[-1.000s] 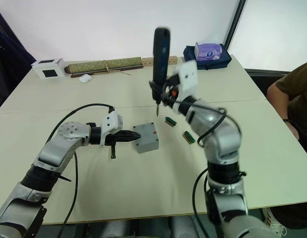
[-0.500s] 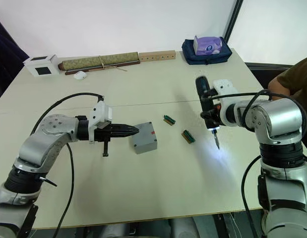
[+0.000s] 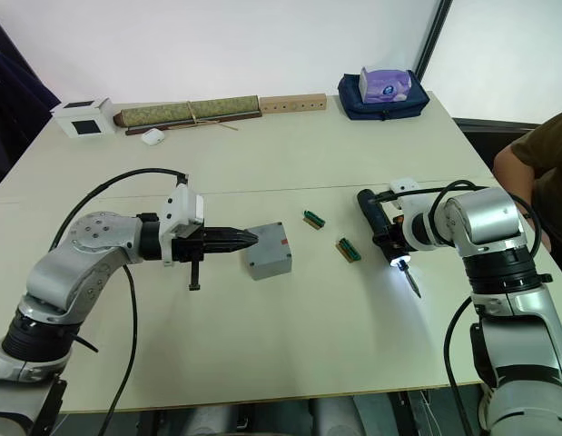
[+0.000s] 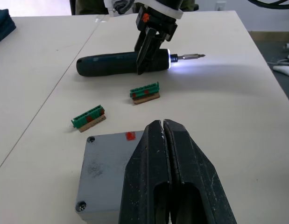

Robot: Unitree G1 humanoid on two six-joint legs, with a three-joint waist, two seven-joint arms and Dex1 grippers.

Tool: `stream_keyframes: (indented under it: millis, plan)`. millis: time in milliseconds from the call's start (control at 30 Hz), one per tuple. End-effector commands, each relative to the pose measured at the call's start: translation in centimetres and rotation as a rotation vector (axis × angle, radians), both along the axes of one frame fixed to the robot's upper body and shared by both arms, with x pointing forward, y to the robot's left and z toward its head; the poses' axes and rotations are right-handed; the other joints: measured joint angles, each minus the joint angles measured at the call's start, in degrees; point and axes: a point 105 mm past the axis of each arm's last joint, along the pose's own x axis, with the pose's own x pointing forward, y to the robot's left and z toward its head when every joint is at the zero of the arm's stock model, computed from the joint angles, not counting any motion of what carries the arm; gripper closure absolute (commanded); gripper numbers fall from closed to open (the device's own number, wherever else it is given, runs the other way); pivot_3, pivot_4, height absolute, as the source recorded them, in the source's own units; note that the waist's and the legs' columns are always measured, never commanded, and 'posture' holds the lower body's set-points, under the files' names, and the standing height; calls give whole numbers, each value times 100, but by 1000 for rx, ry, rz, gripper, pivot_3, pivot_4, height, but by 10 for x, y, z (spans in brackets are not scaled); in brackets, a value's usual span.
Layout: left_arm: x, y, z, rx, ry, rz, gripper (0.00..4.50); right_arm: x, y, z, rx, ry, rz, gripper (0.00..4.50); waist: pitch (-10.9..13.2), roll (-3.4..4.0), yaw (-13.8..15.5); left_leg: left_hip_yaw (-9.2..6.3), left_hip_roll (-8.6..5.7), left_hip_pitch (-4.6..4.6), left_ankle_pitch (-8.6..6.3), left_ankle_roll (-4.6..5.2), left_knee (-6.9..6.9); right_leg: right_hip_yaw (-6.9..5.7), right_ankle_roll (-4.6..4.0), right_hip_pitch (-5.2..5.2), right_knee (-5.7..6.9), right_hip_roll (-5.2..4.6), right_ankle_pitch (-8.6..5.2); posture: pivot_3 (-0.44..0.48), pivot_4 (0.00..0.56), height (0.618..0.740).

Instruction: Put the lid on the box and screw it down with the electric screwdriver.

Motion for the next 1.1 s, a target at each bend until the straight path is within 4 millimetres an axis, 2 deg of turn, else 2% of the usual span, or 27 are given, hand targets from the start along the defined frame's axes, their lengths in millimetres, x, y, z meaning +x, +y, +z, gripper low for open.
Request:
stream_keyframes:
  millis: [33, 100, 133, 233, 333, 467, 533, 600, 633, 700, 733, 767, 800, 867, 1100]
  plan:
    - [-3, 4, 8, 1, -32, 9, 4500, 6, -9, 13, -35, -53, -23, 1003, 1, 0, -1, 0, -1, 0, 0, 0, 0, 0, 1, 0, 0, -1, 0, 0, 150, 740]
    - [-1, 7, 8, 10, -28, 25, 4500, 8, -6, 25, -31, -97, -1, 256, 2, 0, -7, -1, 0, 0, 0, 0, 0, 0, 2, -1, 1, 1, 1, 0, 150, 740]
    - [0, 11, 9, 21, -29, 39, 4500, 9, -6, 37, -39, -138, 18, 51, 5, 3, -8, -1, 0, 0, 0, 0, -1, 0, 2, -2, 2, 2, 1, 0, 150, 740]
    - [3, 19, 9, 45, -21, 76, 4500, 7, -8, 61, -82, -229, 85, 51, 21, 18, -8, -1, 0, -1, 0, 0, -4, 0, 2, -7, 4, 2, 1, 0, 150, 740]
    - [5, 32, 10, 74, -9, 138, 4500, -3, 0, 89, -114, -361, 262, 51, 31, 15, -8, -3, 1, 0, 0, 0, -7, -2, 3, -8, 3, 3, 1, 0, 150, 740]
    - [5, 40, 10, 92, 6, 177, 4500, -15, 10, 100, -82, -412, 400, 51, 38, 3, -24, -3, 4, 0, 0, 0, -10, -3, 4, -8, 2, 5, 0, 0, 150, 740]
    - [0, 63, 13, 124, 32, 244, 3969, -46, 23, 123, 7, -475, 595, 0, 44, 2, -14, 0, 4, 1, 0, 0, -8, -2, 4, -7, 3, 3, 0, 0, 150, 740]
    - [-10, 82, 19, 138, 77, 288, 3397, -75, 25, 134, 51, -489, 730, 0, 67, 5, -5, -1, 5, -1, 0, 0, -10, -2, 4, -9, 3, 3, 0, 0, 150, 740]
    - [-13, 87, 21, 134, 97, 296, 2872, -82, 21, 134, 51, -475, 752, 0, 67, 5, -1, -1, 7, -2, -1, 1, -15, -3, 5, -12, 3, 4, -3, 0, 150, 740]
    - [-17, 90, 23, 134, 109, 298, 2152, -88, 14, 132, 31, -463, 764, 0, 65, 1, 16, 0, 8, -2, -2, 2, -15, -4, 6, -12, 2, 2, -4, 0, 150, 740]
    - [-21, 92, 26, 129, 118, 296, 1580, -95, 11, 131, 16, -455, 788, 0, 65, -1, 22, -1, 9, 3, -2, 2, -13, -7, 6, -3, 1, -1, -4, 0, 150, 740]
    - [-24, 94, 28, 125, 126, 293, 1332, -100, 10, 130, 4, -452, 809, 0, 64, -5, 20, 1, 8, 10, -2, 2, -7, -8, 6, 8, -1, -4, -4, 0, 150, 740]
    - [-27, 95, 30, 124, 132, 291, 833, -104, 7, 129, -7, -445, 822, 0, 64, -6, 23, 3, 8, 10, -2, 2, -6, -6, 5, 10, -3, -5, -4, 0, 150, 740]
    - [-29, 95, 32, 125, 135, 294, 116, -107, 2, 126, -26, -431, 830, 0, 66, -7, 13, 8, 7, 12, -1, 1, 0, -3, 3, 11, -2, -5, -5, 0, 150, 740]
    - [-39, 106, 35, 154, 131, 333, 116, -110, -8, 125, -74, -440, 834, 0, 67, -6, -14, 14, 16, 19, 1, -4, 1, -1, 3, 7, 9, 5, -3, 0, 150, 740]
